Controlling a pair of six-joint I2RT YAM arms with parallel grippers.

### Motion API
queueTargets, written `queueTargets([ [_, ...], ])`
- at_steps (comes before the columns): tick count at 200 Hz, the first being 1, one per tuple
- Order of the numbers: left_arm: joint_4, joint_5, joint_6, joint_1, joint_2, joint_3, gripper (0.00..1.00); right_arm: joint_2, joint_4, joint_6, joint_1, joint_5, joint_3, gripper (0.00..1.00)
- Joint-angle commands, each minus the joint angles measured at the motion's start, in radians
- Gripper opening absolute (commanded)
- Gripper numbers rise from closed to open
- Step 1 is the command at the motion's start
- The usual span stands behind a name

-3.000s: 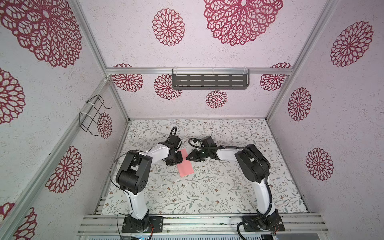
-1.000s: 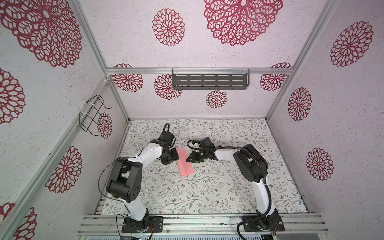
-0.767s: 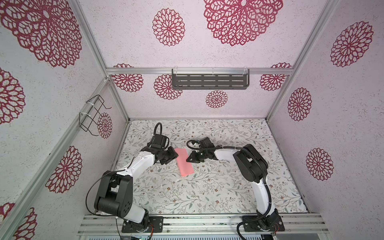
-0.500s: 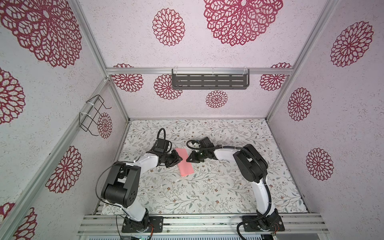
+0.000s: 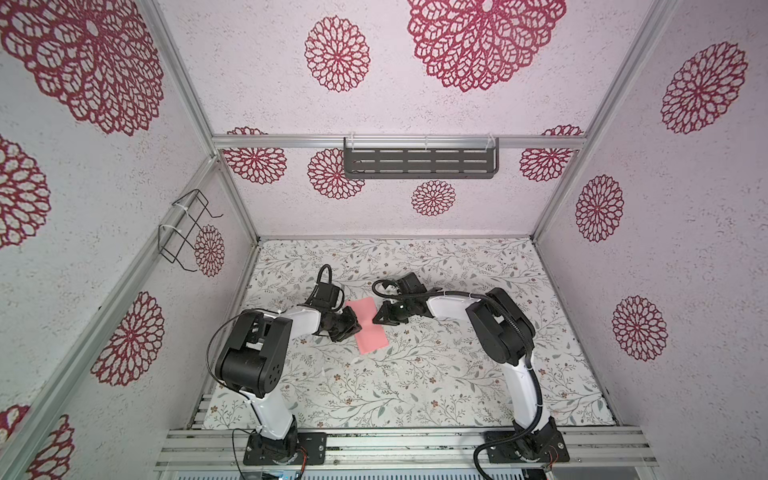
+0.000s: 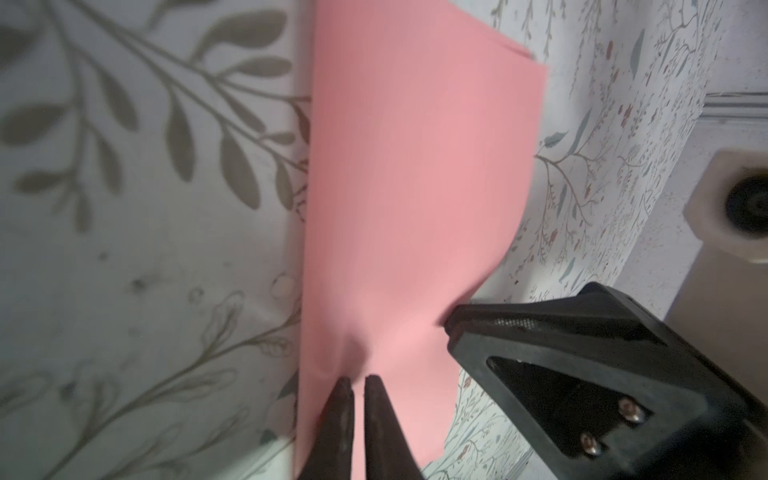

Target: Fold a paper plane with a square sheet of paper (pick it up from the middle)

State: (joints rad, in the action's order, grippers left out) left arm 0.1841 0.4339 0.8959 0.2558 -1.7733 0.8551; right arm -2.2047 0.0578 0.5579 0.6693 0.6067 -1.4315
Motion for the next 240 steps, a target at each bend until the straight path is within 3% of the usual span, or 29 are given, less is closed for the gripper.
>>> queueTargets([
  [1,0.059,-0.085,-0.027,-0.017,0.008,-0.036,0.11,-0.088,0.225,-0.041,-0.008,-0.176,0.039,0.15],
  [65,0.214,-0.162,-0.109,-0.058,0.133,-0.019,0.08,-0.087,0.243,-0.064,-0.007,-0.2,0.041,0.15],
  [106,0.059,-0.014,-0.042,-0.029,0.201,-0.031,0.06,-0.089,0.25,-0.07,-0.007,-0.202,0.036,0.14],
  [153,0.002,0.057,0.008,0.011,0.068,-0.028,0.05,-0.092,0.25,-0.069,-0.007,-0.199,0.033,0.14],
  [175,0.061,0.035,-0.003,0.009,0.048,-0.03,0.05,-0.09,0.249,-0.07,-0.007,-0.199,0.037,0.14],
  [240,0.392,-0.193,-0.104,0.016,0.1,0.003,0.05,-0.081,0.256,-0.075,-0.007,-0.214,0.039,0.14],
])
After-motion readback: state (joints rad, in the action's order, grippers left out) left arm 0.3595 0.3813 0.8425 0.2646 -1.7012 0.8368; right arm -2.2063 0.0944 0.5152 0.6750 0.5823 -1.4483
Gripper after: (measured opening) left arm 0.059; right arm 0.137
